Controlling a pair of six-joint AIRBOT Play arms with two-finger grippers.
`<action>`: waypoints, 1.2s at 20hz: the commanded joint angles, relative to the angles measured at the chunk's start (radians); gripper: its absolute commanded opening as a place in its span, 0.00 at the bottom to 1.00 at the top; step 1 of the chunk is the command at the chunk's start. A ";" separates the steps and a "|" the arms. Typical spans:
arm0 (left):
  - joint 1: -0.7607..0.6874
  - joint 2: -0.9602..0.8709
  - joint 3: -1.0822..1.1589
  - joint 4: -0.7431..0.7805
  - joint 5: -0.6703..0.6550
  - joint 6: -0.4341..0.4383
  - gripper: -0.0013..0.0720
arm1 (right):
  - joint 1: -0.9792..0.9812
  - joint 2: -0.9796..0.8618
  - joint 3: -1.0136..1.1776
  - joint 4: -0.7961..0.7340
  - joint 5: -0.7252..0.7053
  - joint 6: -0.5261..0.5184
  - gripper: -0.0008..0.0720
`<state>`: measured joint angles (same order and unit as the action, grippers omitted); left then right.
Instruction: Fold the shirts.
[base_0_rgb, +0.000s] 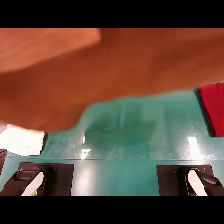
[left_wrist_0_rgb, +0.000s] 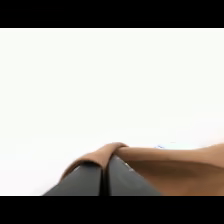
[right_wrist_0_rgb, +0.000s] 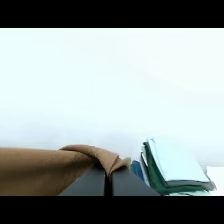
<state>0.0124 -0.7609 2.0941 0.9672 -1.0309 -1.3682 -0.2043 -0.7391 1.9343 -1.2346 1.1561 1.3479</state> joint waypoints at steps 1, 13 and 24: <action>0.001 -0.023 -0.014 -0.005 -0.049 -0.047 0.05 | 0.000 -0.077 0.129 -0.075 0.195 0.033 0.03; 0.001 -0.627 -0.438 -0.002 -0.318 -0.045 0.05 | 0.062 -0.624 -0.310 -0.069 0.352 0.050 0.03; 0.003 -0.909 -0.424 0.000 0.277 0.085 0.05 | 0.126 -1.069 -0.004 -0.039 0.088 0.051 0.03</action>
<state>0.0128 -1.6451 1.6703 0.9577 -0.8658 -1.3277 -0.0910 -1.7332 1.8423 -1.2854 1.2720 1.3998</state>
